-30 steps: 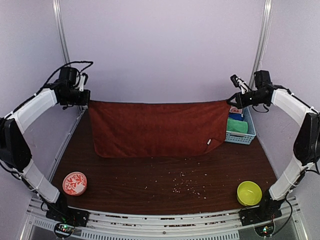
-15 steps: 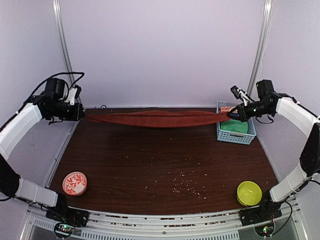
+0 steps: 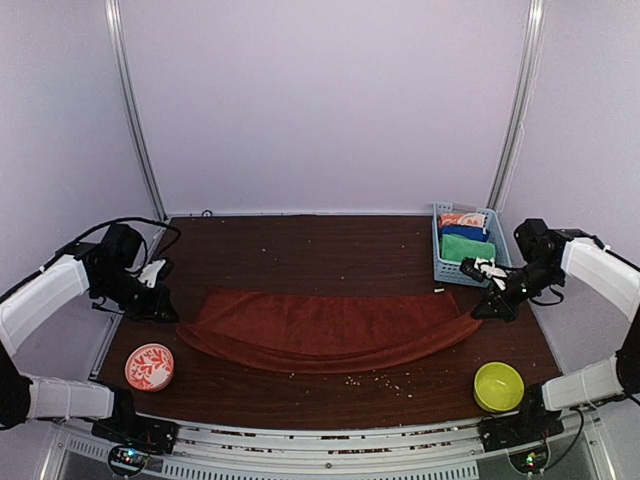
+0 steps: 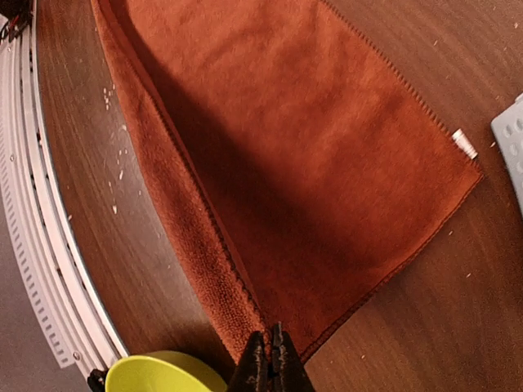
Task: Roll the towels
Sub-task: Flatten out the towel at the center of the board.
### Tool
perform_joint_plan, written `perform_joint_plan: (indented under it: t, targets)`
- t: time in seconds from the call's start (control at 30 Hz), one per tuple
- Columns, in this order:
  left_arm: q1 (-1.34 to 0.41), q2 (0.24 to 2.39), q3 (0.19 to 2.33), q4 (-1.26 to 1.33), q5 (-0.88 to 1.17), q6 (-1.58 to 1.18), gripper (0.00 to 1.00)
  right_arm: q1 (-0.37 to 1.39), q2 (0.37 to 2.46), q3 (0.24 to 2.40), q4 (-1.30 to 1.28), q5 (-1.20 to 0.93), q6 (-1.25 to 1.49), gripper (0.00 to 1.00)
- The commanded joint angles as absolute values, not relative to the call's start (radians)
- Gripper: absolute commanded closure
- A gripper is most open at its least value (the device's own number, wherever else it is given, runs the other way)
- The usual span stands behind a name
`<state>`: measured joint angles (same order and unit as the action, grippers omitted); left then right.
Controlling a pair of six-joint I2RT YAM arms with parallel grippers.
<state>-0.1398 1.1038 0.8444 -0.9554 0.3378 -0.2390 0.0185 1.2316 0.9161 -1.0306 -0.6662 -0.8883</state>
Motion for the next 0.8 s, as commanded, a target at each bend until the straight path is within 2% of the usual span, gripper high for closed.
perform_joint_plan:
  t: [0.0,0.2,0.4,0.5,0.53,0.63,0.77]
  targets:
    - [-0.167,1.045,0.761,-0.983,0.405,-0.288,1.00,0.023,1.218,0.867,-1.133,-0.567,-1.031,1.00]
    - [-0.203,1.014,0.735,-1.026,0.386,-0.319,1.00,0.023,1.216,0.795,-1.153,-0.505,-1.110,0.97]
    - [-0.250,0.975,0.735,-1.109,0.366,-0.348,0.99,0.022,1.211,0.821,-1.264,-0.486,-1.167,0.82]
    - [-0.282,0.915,0.739,-1.142,0.389,-0.365,0.82,0.021,1.150,0.842,-1.301,-0.453,-1.185,0.77]
    - [-0.294,0.902,0.751,-1.153,0.389,-0.371,0.79,0.022,1.133,0.851,-1.297,-0.437,-1.182,0.76]
    - [-0.300,0.921,0.851,-1.166,0.350,-0.372,0.75,0.022,1.136,0.916,-1.271,-0.431,-1.159,0.74]
    - [-0.302,1.043,0.995,-1.149,0.285,-0.338,0.75,0.023,1.258,1.018,-1.214,-0.514,-1.080,0.74]
